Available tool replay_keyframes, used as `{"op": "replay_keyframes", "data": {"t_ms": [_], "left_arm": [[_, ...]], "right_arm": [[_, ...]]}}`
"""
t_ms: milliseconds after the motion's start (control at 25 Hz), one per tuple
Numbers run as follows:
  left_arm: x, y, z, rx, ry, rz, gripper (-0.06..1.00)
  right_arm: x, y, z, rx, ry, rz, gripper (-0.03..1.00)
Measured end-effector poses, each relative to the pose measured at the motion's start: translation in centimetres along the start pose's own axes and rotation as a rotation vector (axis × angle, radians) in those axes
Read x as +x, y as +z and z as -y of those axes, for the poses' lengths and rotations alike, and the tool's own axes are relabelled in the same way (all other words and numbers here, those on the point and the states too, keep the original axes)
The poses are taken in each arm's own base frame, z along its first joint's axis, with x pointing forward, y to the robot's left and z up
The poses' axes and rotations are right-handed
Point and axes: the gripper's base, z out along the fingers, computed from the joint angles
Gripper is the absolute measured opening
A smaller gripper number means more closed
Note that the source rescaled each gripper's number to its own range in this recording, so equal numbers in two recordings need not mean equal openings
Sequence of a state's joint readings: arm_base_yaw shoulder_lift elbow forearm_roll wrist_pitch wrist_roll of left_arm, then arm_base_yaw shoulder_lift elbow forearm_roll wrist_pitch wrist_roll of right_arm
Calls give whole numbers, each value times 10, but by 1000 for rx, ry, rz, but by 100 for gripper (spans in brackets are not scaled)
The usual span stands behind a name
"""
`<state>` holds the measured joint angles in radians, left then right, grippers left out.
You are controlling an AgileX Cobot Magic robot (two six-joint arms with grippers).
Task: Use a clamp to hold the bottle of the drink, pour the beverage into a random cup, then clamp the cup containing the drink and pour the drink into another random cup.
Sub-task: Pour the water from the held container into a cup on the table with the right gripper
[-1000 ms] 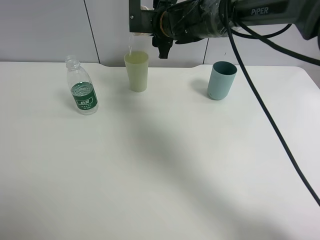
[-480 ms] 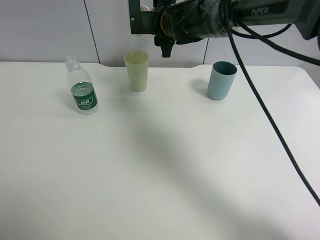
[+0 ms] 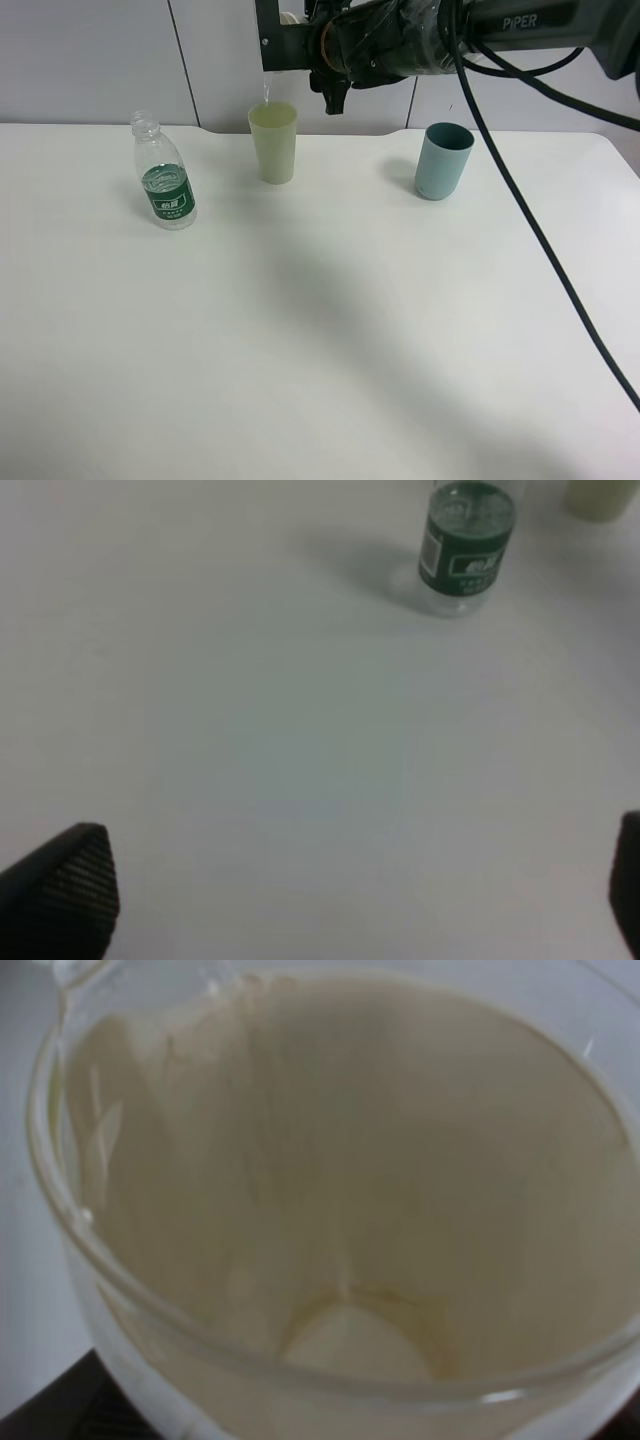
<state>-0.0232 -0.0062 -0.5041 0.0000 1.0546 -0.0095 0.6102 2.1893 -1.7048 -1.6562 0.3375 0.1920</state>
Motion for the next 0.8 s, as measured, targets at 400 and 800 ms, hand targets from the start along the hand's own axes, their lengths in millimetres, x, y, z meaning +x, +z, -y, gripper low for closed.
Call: {"op": "replay_keyframes", "data": {"t_ms": [400, 800], "left_arm": [[0, 0, 0, 0, 0, 0, 100], [0, 0, 0, 0, 0, 0, 100]], "right_arm": [[0, 0, 0, 5, -22, 1, 2], [0, 0, 1, 7, -28, 3, 2]]}}
